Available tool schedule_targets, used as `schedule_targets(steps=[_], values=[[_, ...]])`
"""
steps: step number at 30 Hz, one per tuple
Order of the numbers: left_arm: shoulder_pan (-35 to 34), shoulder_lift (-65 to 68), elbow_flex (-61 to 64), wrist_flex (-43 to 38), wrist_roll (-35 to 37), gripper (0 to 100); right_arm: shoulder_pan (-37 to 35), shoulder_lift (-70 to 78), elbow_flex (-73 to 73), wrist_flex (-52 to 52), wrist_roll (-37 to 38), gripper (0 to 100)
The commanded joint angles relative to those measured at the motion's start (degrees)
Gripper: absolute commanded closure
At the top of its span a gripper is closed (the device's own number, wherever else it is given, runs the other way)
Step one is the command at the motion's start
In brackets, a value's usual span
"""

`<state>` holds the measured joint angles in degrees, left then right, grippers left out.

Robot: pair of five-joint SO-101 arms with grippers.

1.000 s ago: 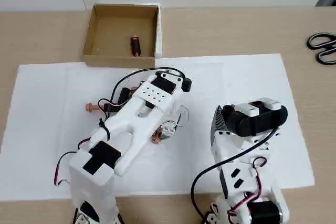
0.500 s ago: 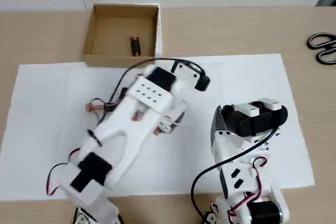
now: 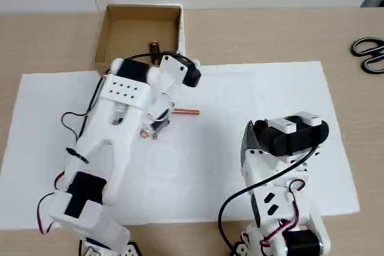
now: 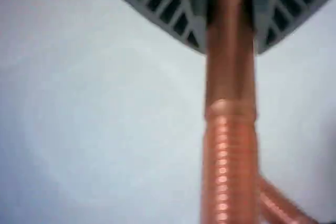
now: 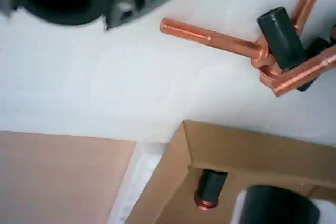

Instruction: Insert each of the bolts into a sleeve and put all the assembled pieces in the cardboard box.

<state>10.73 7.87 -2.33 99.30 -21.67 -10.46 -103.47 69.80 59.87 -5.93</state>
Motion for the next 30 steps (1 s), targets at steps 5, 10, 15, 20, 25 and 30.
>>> schedule_targets(steps=[5,10,15,20,25,30], values=[[-2.6,-4.0,-0.6,1.2,-16.4,99,0.3,-0.6,-0.3,-1.6,0.3,99.5],[3.1,-3.5,-0.6,1.2,-23.9,99,0.2,-0.6,-0.3,-1.6,0.3,99.5],[11.6,-3.3,-0.6,1.1,-30.0,99,0.3,-0.6,-0.3,-1.6,0.3,99.5],[17.1,1.0,-0.6,1.1,-35.5,99,0.3,-0.6,-0.3,-1.6,0.4,99.5],[16.4,11.6,-2.2,-0.2,-39.1,99,0.3,-0.6,-0.3,-1.6,0.4,99.5],[14.9,17.8,-5.5,-0.2,-39.9,99,0.3,-0.6,-0.2,-1.5,0.4,99.5]])
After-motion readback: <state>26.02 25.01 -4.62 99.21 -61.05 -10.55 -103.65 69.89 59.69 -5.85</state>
